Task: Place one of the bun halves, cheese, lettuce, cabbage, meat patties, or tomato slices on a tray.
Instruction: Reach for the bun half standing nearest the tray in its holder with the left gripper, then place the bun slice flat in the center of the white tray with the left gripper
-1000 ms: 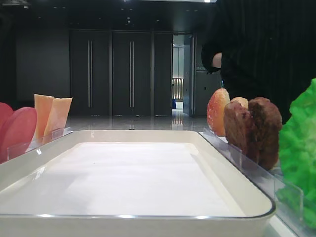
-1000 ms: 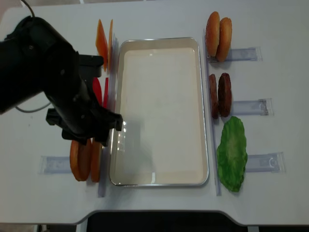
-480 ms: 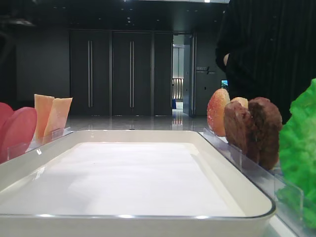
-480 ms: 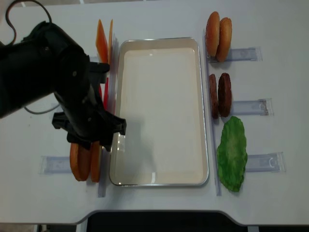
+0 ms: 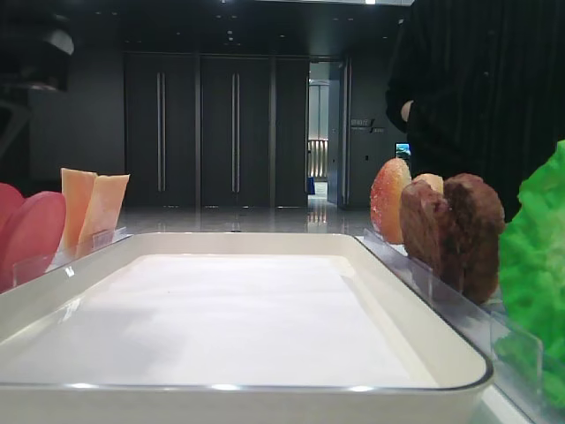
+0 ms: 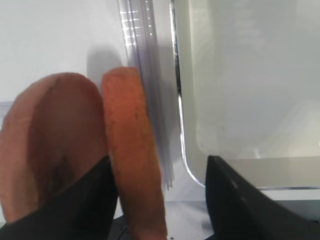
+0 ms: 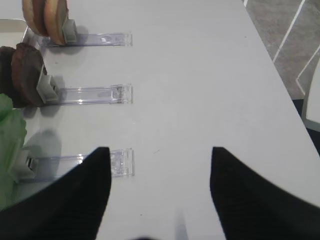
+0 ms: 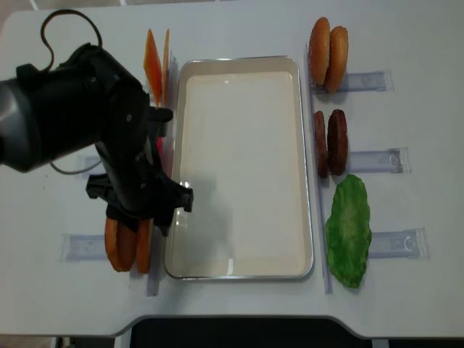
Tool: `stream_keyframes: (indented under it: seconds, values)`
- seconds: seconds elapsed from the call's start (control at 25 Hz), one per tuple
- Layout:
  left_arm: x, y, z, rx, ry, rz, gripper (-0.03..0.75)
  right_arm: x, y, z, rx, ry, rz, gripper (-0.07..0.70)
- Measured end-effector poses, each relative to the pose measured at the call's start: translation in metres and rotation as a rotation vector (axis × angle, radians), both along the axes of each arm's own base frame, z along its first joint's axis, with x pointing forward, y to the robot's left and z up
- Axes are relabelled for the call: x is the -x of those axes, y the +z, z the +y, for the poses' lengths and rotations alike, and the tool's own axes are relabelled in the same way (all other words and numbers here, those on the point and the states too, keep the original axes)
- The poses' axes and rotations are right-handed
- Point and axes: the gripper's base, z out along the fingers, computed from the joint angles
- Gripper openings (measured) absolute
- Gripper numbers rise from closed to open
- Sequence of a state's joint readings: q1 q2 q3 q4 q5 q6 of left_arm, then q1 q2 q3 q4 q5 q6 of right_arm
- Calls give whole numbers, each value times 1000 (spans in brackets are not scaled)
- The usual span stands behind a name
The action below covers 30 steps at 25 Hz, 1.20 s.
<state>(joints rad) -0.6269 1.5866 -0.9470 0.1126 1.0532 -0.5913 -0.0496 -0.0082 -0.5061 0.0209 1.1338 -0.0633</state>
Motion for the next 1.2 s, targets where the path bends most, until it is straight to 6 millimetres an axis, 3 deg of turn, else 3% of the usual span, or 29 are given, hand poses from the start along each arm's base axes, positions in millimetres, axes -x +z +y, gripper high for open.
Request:
stream_keyframes:
  seconds: [0.16,0.36,0.44,0.8,1.2]
  values:
    - [-1,0,1,-16,-12,-6,366,0,0,0,0,0,0,416]
    - [0,0,5,-56,-24,2,183,0,0,0,0,0,0,416]
    - [0,1,6,-70,-32,7,147,0,0,0,0,0,0,416]
    - [4,6,10,-86,-47,23,144,0,0,0,0,0,0,416]
    - [3,48,7,-15,-30,-55,144,0,0,0,0,0,0,416]
